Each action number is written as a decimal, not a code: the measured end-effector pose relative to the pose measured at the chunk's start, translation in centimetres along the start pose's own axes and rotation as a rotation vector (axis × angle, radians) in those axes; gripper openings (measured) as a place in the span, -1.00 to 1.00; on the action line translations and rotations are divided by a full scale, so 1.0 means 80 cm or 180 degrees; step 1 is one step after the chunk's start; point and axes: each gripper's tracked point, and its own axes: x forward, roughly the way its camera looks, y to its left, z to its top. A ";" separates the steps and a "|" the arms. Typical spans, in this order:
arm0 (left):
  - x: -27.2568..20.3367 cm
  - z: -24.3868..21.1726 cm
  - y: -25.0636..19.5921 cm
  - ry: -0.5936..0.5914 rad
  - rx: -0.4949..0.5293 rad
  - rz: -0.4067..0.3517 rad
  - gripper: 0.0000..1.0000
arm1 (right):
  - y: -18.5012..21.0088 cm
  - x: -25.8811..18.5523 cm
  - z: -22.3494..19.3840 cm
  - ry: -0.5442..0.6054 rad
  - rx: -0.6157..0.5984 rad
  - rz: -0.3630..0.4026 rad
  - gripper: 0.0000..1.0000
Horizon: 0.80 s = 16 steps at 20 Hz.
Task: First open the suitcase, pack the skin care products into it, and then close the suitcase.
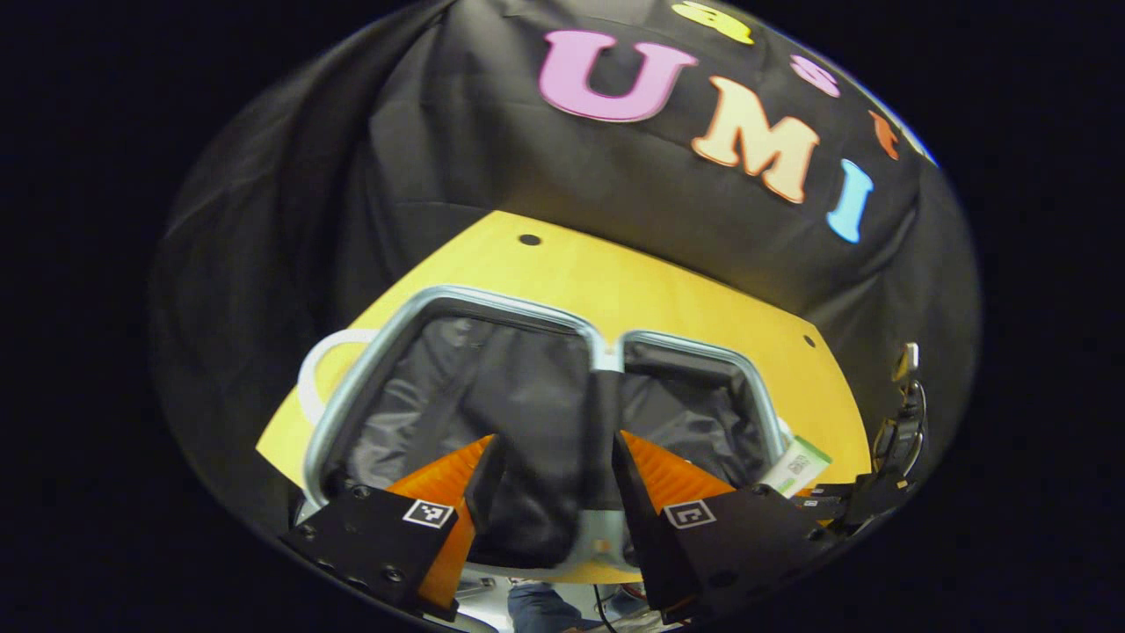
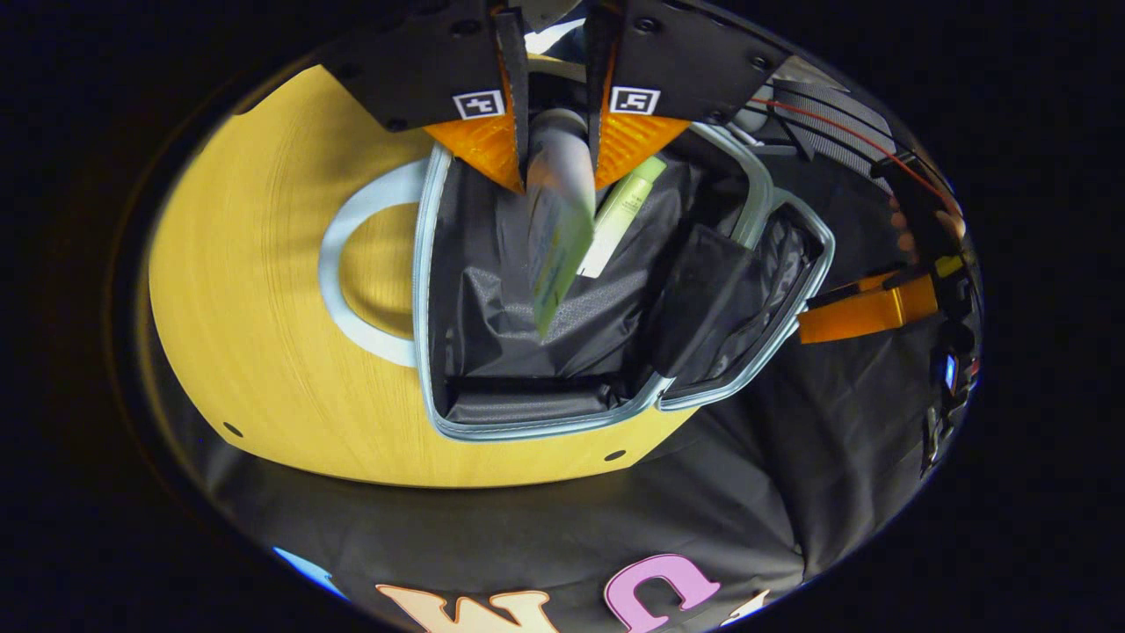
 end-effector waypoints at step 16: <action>0.037 0.053 0.256 0.0042 -0.0189 0.0792 0.89 | 0.003 -0.059 0.126 -0.0988 -0.0092 -0.0334 0.96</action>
